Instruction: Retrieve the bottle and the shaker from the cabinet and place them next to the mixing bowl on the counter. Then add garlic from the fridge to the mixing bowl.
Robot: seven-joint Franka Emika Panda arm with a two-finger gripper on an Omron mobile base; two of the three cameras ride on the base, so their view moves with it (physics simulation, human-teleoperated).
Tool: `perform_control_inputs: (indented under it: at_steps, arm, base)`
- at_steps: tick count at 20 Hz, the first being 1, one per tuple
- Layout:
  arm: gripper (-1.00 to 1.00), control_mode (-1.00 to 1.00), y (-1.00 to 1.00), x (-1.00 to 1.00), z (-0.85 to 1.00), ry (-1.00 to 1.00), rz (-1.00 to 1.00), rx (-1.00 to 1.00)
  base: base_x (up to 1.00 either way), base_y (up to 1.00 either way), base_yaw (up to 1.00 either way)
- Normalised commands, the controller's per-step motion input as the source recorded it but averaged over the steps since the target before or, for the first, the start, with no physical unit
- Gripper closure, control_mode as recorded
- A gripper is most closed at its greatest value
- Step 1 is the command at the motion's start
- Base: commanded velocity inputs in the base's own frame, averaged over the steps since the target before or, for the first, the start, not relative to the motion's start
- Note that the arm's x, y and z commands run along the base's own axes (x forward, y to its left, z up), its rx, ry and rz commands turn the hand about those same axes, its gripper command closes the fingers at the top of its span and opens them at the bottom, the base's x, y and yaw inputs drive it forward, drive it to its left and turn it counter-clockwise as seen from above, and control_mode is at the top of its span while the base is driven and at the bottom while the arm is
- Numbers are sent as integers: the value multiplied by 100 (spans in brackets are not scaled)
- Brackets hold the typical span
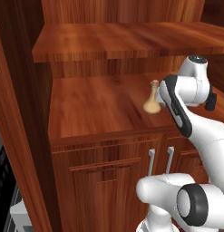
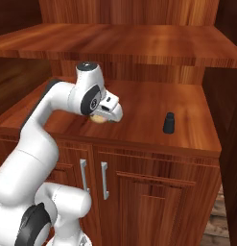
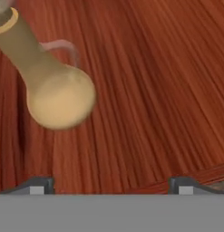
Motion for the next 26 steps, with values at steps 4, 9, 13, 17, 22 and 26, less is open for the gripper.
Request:
perform_control_inputs:
  at_steps: [4,9,13,17,22,26]
  arm:
    - [-100,-100,39,15,9,-11,0,-1]
    - [-100,-100,49,2,14,-11,0,-10]
    - [-100,-100,31,0,1,-9,0,-6]
    - [-100,-100,0,7,0,-9,0,-1]
    - [-100,-100,0,27,0,-2,0,0]
    - [-100,-100,0,49,0,0,0,0]
  base:
    - [0,0,0]
    - [0,0,0]
    - [0,0,0]
    - [0,0,0]
    - [0,0,0]
    - [0,0,0]
